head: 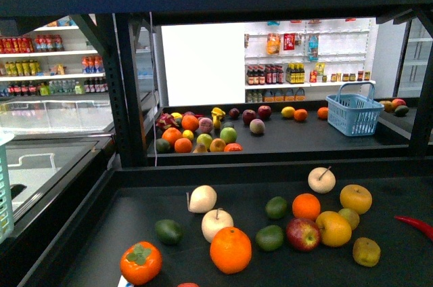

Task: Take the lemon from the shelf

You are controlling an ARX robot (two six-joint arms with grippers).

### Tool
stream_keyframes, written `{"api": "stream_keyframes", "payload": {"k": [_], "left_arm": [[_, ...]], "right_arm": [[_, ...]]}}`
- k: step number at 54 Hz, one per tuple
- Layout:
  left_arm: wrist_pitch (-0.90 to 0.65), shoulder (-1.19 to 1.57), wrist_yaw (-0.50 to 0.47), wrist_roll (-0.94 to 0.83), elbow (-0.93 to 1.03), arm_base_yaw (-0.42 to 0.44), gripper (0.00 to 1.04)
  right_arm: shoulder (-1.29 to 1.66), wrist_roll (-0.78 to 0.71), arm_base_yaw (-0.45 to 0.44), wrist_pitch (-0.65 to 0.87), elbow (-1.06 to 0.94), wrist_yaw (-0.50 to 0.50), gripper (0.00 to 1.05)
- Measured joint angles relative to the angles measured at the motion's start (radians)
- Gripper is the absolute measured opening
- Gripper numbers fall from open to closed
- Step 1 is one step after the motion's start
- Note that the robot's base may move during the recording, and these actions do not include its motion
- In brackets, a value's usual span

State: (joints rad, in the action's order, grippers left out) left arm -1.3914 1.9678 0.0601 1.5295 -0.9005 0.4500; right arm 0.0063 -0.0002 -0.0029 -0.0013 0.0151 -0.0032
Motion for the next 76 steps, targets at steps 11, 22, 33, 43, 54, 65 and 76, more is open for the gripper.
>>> {"api": "stream_keyframes", "payload": {"k": [11,22,33,43,54,65,76], "left_arm": [[0.076,0.010,-0.013,-0.061,-0.034,0.006,0.92],[0.195,-0.064,-0.015,-0.101,-0.015,0.021,0.97],[0.376,-0.180,0.021,-0.157,0.011,0.025,0.97],[0.717,-0.351,0.015,-0.330,0.044,0.021,0.97],[1.101,-0.751,-0.034,-0.808,0.187,-0.107,0.97],[1.443,-1.215,-0.270,-1.171,0.293,-0.466,0.97],[1.398,-1.439,-0.702,-1.341,0.419,-1.009,0.86]], "right_arm": [[0.000,0.000,0.000,0.000,0.000,0.000,1.02],[-0.001,0.000,0.000,0.000,0.000,0.000,1.02],[-0.001,0.000,0.000,0.000,0.000,0.000,1.02],[-0.001,0.000,0.000,0.000,0.000,0.000,1.02],[-0.001,0.000,0.000,0.000,0.000,0.000,1.02],[-0.001,0.000,0.000,0.000,0.000,0.000,1.02],[-0.001,0.000,0.000,0.000,0.000,0.000,1.02]]}}
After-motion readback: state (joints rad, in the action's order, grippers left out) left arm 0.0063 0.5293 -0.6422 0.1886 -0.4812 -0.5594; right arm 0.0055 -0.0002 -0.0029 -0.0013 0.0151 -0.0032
